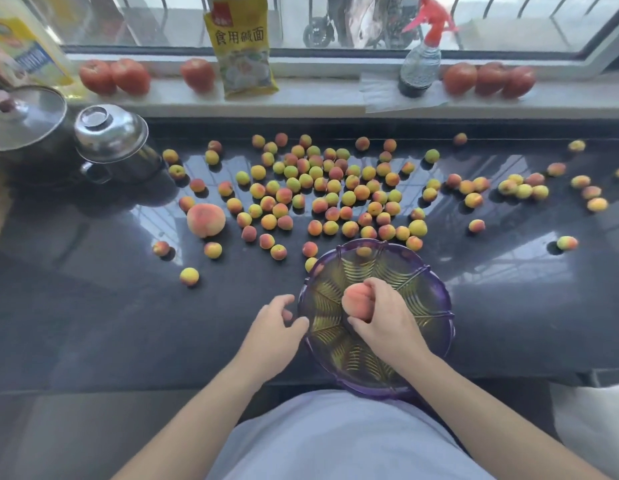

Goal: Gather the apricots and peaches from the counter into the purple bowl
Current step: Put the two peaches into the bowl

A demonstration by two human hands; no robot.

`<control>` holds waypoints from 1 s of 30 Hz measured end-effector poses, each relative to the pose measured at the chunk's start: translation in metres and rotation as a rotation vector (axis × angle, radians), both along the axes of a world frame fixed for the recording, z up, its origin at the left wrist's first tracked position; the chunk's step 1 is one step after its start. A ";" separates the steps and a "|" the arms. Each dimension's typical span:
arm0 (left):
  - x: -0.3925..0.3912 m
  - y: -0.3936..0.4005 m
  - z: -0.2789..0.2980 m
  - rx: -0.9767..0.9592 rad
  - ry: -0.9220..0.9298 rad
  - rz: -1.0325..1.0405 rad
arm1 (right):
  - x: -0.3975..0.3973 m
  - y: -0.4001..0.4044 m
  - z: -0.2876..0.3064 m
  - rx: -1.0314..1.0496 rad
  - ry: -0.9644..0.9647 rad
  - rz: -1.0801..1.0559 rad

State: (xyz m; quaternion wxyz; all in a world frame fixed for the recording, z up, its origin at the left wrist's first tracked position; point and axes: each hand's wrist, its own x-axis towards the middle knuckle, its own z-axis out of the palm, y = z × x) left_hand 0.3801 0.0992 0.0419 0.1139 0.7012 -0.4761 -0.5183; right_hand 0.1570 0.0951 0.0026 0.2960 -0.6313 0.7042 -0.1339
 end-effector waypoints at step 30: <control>-0.003 0.012 -0.016 0.100 0.195 -0.005 | 0.006 -0.006 -0.017 0.044 0.029 0.099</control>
